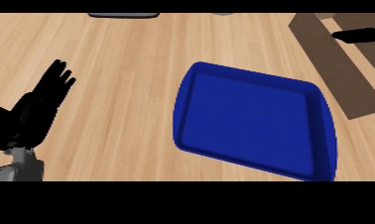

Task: Pick the tomato from the tray and place it in the cardboard box

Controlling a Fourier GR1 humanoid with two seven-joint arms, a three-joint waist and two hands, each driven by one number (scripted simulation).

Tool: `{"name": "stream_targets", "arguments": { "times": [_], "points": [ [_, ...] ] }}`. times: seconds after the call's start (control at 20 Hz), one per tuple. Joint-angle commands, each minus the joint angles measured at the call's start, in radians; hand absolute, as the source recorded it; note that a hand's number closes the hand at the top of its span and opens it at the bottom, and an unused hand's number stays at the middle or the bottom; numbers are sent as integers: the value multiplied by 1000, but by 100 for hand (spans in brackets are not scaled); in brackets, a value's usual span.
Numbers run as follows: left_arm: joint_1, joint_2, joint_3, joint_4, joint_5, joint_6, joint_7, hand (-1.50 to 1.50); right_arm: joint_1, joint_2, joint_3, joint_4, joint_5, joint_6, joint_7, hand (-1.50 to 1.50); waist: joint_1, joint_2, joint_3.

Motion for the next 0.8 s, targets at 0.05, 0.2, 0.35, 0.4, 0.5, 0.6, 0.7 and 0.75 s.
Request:
{"name": "stream_targets", "arguments": {
  "times": [0.05,0.2,0.35,0.4,0.5,0.6,0.7,0.75],
  "points": [
    [45,-19,-11,-33,-10,9,-6,0,39,-5,-156,-67,-182,-66,-149,-150,-1,-3,1],
    [42,16,25,-39,25,-12,26,0,49,-58,-165,-84,-226,25,-138,-150,-13,-9,-2],
    [63,-13,8,-18,17,-18,-20,0,83,-101,-197,-103,-281,38,-158,-150,-15,-8,-2],
    [-8,18,24,-43,18,23,75,0,114,-114,-223,-90,-310,56,-179,-150,-17,-7,-2],
    [8,5,25,6,8,6,5,0,170,-105,-226,-163,-356,119,-179,-150,-34,-13,-3],
    [21,10,30,-27,22,4,31,0,237,-121,-228,-205,-390,185,-202,-150,-36,-15,-3],
    [41,16,40,-62,23,1,22,0,296,-130,-250,-194,-435,217,-283,-150,-26,-12,-2],
    [50,18,31,-56,39,-19,53,0,288,-152,-210,-229,-422,240,-224,-150,-25,-12,-3]
  ]
}}
